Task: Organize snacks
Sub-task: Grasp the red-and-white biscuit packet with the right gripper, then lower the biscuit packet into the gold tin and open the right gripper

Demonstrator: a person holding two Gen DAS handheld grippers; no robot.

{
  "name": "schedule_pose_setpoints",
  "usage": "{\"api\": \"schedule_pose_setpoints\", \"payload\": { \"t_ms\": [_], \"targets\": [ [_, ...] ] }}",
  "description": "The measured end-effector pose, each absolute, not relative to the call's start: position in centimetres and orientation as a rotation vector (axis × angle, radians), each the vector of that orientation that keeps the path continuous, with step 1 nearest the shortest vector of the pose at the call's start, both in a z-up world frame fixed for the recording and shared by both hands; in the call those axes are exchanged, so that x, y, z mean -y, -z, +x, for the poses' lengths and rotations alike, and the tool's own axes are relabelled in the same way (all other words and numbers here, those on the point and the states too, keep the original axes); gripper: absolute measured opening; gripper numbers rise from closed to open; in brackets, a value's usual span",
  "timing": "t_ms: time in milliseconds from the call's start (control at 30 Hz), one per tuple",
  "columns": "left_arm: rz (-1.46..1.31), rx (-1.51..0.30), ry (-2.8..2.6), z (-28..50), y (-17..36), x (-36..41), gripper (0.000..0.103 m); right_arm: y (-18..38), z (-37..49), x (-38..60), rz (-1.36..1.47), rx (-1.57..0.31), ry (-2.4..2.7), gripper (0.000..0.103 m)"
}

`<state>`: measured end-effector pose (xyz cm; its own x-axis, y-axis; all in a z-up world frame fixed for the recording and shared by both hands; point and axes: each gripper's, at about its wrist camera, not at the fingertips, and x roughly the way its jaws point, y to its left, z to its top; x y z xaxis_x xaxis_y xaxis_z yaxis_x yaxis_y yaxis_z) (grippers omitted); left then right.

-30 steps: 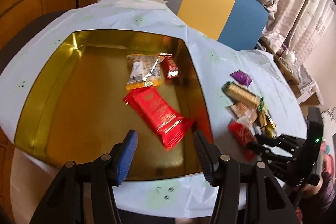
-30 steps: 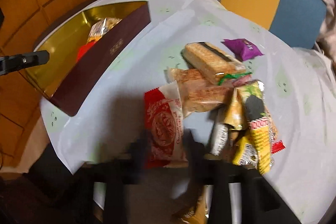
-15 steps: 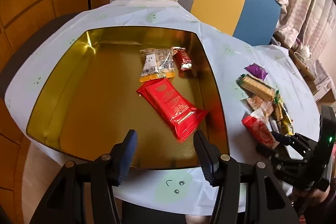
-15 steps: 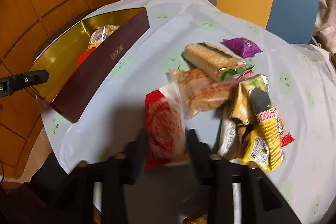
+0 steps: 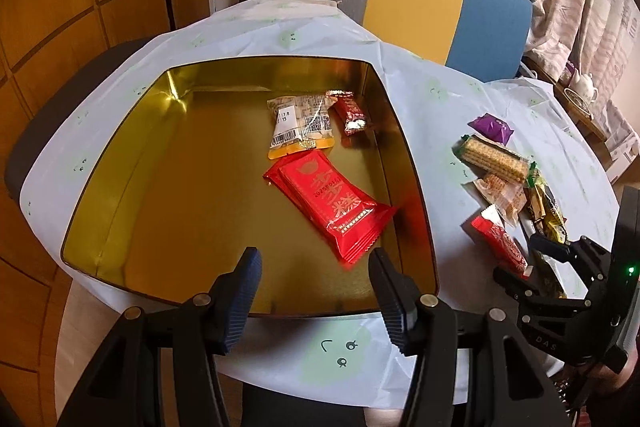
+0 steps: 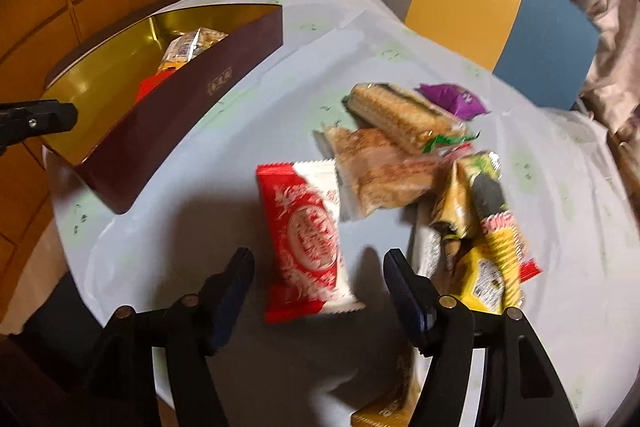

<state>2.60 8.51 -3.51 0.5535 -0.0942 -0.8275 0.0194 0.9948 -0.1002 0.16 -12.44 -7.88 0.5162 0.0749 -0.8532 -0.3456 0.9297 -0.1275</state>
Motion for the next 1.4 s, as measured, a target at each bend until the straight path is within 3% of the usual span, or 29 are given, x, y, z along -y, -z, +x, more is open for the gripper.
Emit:
{"api": "schedule_pose_setpoints", "payload": {
  "t_ms": [67,200,733,1133,1400],
  "targets": [
    [-0.079,-0.980,0.065,2.6,3.5,-8.6,0.057,7.7,0.2,12.1,-0.309,-0.988,-0.258,0.067],
    [-0.090,-0.980,0.062,2.6,3.6,-9.0,0.057,8.1,0.1,11.4,-0.339,-0.999,-0.273,0.036],
    [-0.247,-0.995,0.037,2.8,4.1,-12.6,0.056,8.4,-0.6,10.6,-0.356,-0.984,-0.257,0.035],
    [-0.251,-0.939,-0.007,2.7,3.5,-14.5,0.056,7.0,0.5,14.5,0.062,-1.051,-0.303,0.029],
    [-0.251,-0.915,-0.012,2.7,3.0,-14.8,0.061,2.9,0.5,11.7,0.045,-0.965,-0.388,0.029]
  ]
}}
